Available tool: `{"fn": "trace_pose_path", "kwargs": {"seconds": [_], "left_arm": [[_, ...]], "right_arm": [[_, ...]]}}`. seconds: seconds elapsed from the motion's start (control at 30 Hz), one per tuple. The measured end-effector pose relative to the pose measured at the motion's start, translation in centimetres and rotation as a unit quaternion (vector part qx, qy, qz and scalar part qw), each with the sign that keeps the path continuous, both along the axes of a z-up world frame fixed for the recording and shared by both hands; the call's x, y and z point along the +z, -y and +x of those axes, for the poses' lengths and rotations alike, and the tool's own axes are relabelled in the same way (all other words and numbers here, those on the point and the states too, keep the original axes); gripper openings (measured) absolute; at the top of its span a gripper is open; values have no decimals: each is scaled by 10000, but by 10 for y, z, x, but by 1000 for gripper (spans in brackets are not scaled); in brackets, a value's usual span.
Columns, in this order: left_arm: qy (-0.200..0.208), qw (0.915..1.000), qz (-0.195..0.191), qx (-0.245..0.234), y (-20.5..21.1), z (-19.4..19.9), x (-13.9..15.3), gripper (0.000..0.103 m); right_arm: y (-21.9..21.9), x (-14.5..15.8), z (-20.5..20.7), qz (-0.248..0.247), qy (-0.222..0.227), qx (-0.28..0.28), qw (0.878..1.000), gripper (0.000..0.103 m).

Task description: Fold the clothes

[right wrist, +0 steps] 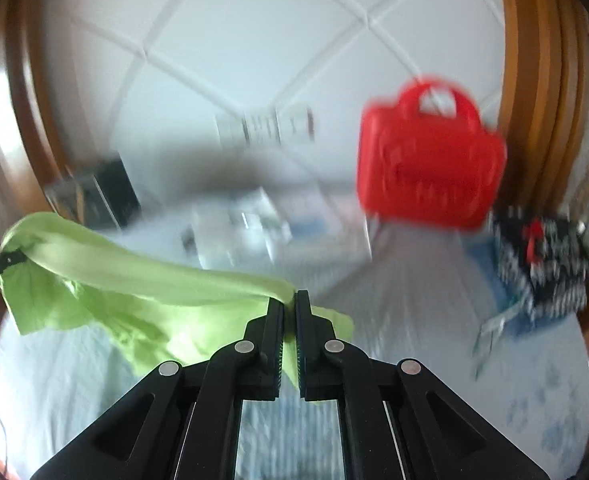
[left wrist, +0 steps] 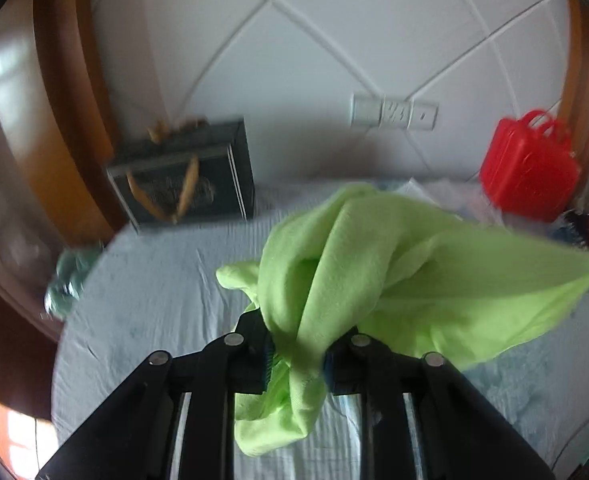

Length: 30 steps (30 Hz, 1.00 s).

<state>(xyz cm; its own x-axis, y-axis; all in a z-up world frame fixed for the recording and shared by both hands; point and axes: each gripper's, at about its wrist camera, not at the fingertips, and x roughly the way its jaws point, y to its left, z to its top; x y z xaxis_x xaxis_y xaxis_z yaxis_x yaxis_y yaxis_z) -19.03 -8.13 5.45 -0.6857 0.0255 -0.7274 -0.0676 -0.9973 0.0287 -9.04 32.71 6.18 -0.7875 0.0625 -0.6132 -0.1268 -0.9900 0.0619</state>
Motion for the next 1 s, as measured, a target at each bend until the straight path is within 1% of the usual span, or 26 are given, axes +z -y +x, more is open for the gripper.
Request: {"fn": "trace_pose_path", "kwargs": {"seconds": [0.03,0.07,0.1,0.17,0.2,0.27,0.33,0.4,0.47,0.53,0.57,0.6,0.63,0.67,0.7,0.73,0.77,0.8,0.87,0.93,0.97,1.0], "left_arm": [[8,10000,-8,-49,3,6,4,42],[36,10000,-29,-59,6,13,4,61],[83,9999,-50,-63,9,19,0,75],[257,9996,-76,-34,16,33,-21,79],[452,9990,-35,32,20,37,-37,79],[896,9958,90,184,30,42,-70,79],[1300,9908,203,325,38,46,-102,79],[1576,9862,267,425,40,48,-128,79],[1764,9829,283,448,38,48,-147,79],[1884,9807,255,454,32,48,-161,79],[1930,9799,227,456,27,47,-168,79],[1969,9792,202,448,23,45,-175,79],[2009,9784,183,448,20,43,-182,79],[2051,9775,169,453,17,42,-189,79],[2098,9766,159,453,14,41,-198,79],[2160,9752,146,461,11,39,-207,79],[2229,9736,133,473,9,37,-215,79],[2298,9719,122,485,7,34,-224,79],[2332,9711,133,487,2,33,-233,79],[2313,9715,150,499,-1,33,-238,79],[2316,9713,189,516,-1,33,-238,79],[2347,9703,250,526,-1,33,-238,69]], "right_arm": [[2,8,3,51,-90,11,9999,5],[4,15,6,103,-164,23,9998,5],[5,17,10,101,-142,25,9998,5],[5,4,22,-110,110,71,9999,5],[4,-5,27,-249,269,112,9993,5],[4,-34,44,-497,725,160,9960,5],[5,-71,61,-641,1272,142,9897,5],[4,-104,76,-754,1744,90,9817,5],[1,-129,89,-838,2106,-2,9740,10],[-5,-141,98,-879,2236,-131,9706,20],[-8,-145,102,-898,2290,-197,9691,28],[-11,-150,107,-917,2344,-263,9675,33],[-14,-152,109,-939,2369,-306,9665,34],[-18,-154,111,-963,2389,-344,9657,39],[-21,-155,112,-971,2407,-375,9650,48],[-23,-157,113,-960,2437,-399,9643,53],[-24,-159,113,-946,2470,-422,9635,63],[-26,-163,112,-909,2509,-458,9627,70],[-30,-170,106,-892,2554,-518,9613,75],[-33,-176,100,-882,2595,-576,9600,76],[-34,-180,97,-876,2616,-606,9593,78],[-36,-184,92,-869,2641,-625,9585,81]]}}
